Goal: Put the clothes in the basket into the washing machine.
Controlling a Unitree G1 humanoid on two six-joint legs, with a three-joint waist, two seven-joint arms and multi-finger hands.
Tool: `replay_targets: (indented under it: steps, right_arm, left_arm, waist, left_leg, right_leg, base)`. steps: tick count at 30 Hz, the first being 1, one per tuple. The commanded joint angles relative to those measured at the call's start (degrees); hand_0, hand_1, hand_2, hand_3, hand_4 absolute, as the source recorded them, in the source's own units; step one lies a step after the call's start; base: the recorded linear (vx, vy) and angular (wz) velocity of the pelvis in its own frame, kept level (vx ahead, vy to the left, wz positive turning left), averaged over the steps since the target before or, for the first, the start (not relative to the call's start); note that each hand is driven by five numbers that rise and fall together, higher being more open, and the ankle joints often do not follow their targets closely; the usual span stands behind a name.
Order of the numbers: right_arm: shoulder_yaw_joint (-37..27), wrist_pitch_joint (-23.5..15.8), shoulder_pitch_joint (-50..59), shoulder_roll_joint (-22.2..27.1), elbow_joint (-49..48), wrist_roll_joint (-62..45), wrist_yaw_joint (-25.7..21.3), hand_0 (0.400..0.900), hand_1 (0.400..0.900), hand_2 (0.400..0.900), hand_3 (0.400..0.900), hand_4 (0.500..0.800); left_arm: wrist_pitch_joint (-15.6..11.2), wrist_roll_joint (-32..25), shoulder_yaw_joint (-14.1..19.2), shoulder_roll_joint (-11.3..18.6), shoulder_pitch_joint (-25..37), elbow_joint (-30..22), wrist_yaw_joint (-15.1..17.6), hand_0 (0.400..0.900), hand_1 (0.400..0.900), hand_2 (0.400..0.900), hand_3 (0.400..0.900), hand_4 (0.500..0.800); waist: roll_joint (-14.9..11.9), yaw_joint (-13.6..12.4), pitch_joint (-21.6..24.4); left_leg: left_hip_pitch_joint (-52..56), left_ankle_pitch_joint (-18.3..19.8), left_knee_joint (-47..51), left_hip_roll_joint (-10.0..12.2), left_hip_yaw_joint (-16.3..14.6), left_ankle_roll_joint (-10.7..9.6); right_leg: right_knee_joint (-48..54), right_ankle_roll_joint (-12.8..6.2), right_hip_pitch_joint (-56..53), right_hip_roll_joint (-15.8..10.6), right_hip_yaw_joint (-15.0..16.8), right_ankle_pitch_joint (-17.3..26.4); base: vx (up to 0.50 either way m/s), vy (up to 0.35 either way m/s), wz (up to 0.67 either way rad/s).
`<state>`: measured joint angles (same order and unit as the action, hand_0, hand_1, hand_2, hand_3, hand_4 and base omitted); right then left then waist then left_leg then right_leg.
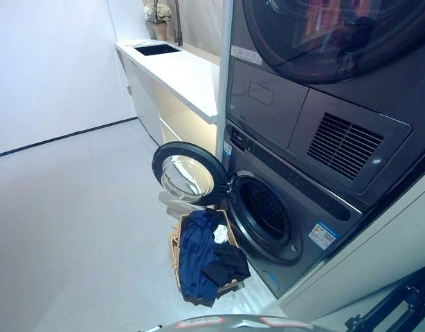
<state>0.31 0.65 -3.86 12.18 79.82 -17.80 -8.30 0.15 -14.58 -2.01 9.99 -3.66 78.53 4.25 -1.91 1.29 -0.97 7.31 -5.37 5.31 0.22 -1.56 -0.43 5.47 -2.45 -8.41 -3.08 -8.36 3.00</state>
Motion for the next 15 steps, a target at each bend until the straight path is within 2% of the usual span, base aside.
replay_targets:
  steps: [1, 15]
  right_arm:
    - [-0.8, -1.4, 5.4, 1.5, 1.7, 1.4, -0.9, 0.900, 0.900, 0.900, 0.900, 0.800]
    - [-0.6, -1.5, 5.4, 1.1, 1.9, 1.2, -1.0, 0.900, 0.900, 0.900, 0.900, 0.800]
  left_arm:
    - [0.0, 0.0, -0.4, -1.0, 4.1, 3.0, 0.0, 0.900, 0.900, 0.900, 0.900, 0.800]
    - [0.0, -0.8, 0.2, -1.0, 4.1, 3.5, 0.3, 0.900, 0.900, 0.900, 0.900, 0.800]
  waist:
    - [1.6, -0.5, -3.3]
    - [1.3, -0.7, -3.1]
  left_leg:
    - [5.8, 10.6, -0.3, -0.1, -0.6, -1.1]
    - [6.0, 10.8, -0.3, -0.2, -0.8, -1.0]
  right_leg:
    - [-0.5, -1.79, -4.8, 2.4, 0.2, -8.9]
    - [-0.5, -1.95, -4.9, 2.3, 0.4, -8.8]
  base:
    - [0.00, 0.000, 0.00]
    - [0.00, 0.000, 0.00]
